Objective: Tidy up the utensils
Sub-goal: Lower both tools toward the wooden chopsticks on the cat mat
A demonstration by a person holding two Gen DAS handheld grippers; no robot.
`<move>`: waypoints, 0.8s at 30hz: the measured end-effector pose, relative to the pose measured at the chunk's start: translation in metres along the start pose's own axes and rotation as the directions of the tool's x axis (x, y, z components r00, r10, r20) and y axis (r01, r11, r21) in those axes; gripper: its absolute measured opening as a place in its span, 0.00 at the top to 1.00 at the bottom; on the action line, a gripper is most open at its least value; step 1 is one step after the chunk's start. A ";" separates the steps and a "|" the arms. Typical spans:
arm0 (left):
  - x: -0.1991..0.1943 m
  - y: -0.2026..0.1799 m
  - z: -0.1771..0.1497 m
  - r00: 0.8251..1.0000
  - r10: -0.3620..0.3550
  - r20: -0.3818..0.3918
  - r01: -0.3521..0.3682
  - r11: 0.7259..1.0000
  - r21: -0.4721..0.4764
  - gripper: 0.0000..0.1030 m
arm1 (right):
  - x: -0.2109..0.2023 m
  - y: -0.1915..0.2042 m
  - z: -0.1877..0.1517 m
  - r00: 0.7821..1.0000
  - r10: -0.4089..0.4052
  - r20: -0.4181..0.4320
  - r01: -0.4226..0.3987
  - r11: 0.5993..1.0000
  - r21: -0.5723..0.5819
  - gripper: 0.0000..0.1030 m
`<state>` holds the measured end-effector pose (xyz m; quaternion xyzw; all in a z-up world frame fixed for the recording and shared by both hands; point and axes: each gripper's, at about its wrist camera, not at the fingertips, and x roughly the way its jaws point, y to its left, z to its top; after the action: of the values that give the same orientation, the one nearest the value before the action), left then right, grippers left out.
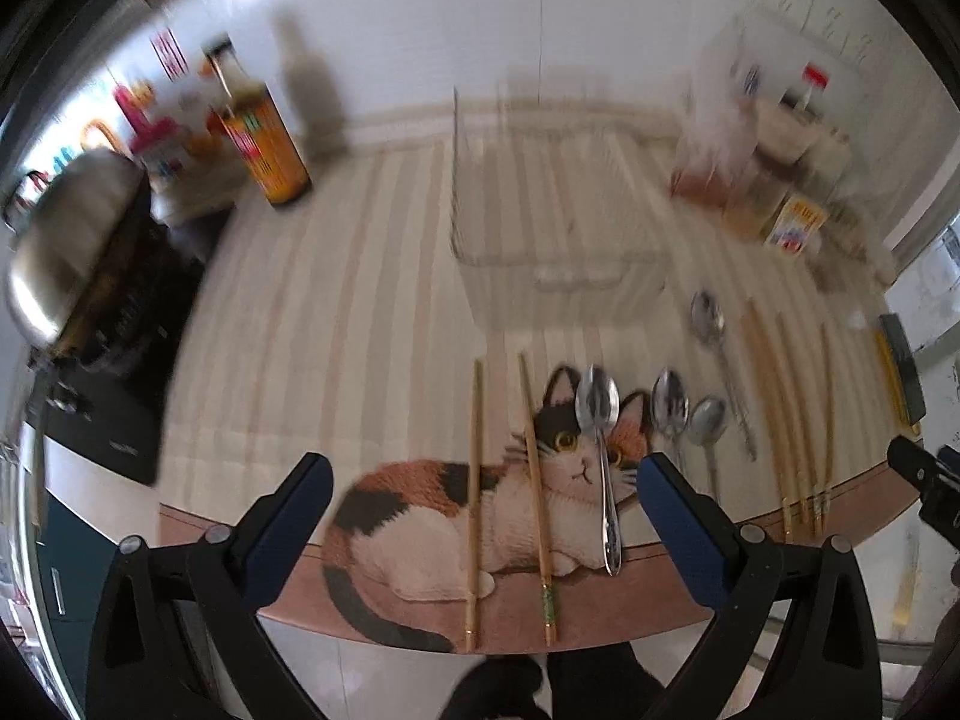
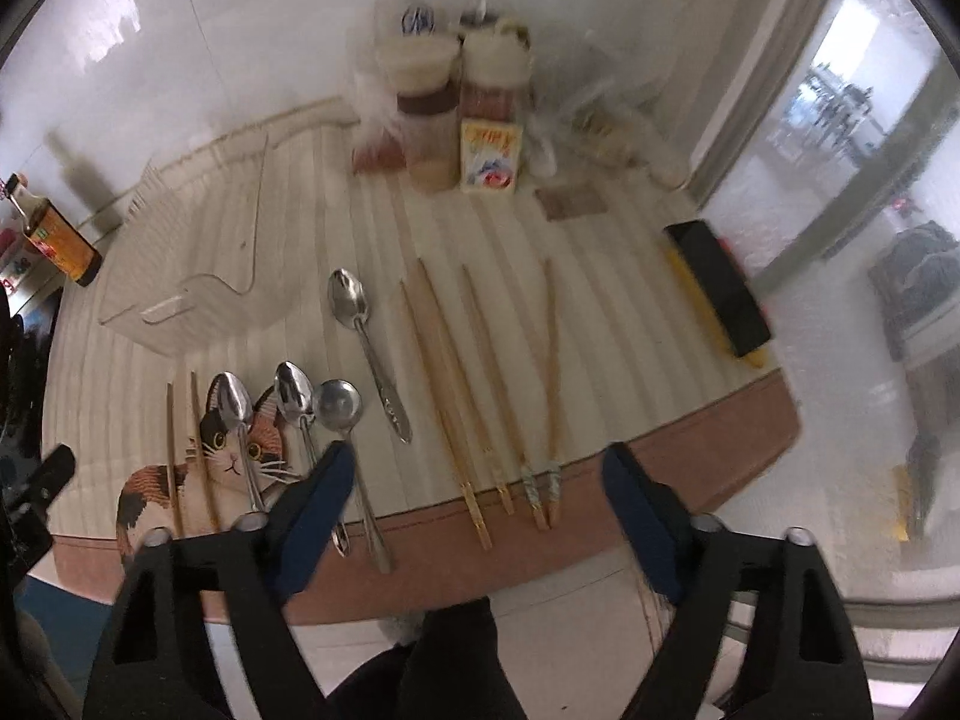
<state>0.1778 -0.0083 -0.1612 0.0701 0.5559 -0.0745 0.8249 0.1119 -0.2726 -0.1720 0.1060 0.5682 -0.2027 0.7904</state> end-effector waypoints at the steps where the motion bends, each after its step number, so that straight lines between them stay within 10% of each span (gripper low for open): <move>1: 0.011 0.001 0.000 0.999 -0.001 -0.032 0.001 1.000 -0.014 0.07 | 0.013 -0.001 0.004 1.000 0.016 -0.026 -0.016 1.000 -0.003 0.33; 4: 0.044 0.008 -0.004 0.992 -0.026 -0.127 0.017 0.997 -0.072 0.21 | 0.045 -0.007 0.013 0.992 0.085 -0.095 -0.087 0.996 -0.011 0.56; 9: 0.088 0.021 -0.020 0.966 -0.066 -0.248 0.029 0.988 -0.151 0.56 | 0.088 -0.014 0.024 0.972 0.157 -0.173 -0.165 0.986 -0.034 0.68; 16: 0.130 0.010 -0.041 0.923 -0.133 -0.361 0.068 0.980 -0.187 0.57 | 0.140 -0.006 0.028 0.923 0.223 -0.313 -0.252 0.966 -0.054 0.70; 24: 0.150 -0.006 -0.033 0.928 -0.050 -0.370 0.018 0.996 -0.089 0.58 | 0.159 0.007 0.029 0.901 0.232 -0.367 -0.273 0.960 -0.061 0.70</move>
<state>0.2026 -0.0140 -0.3132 0.0387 0.7059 -0.0508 0.7054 0.1828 -0.3095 -0.3122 0.1696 0.6937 -0.0440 0.6986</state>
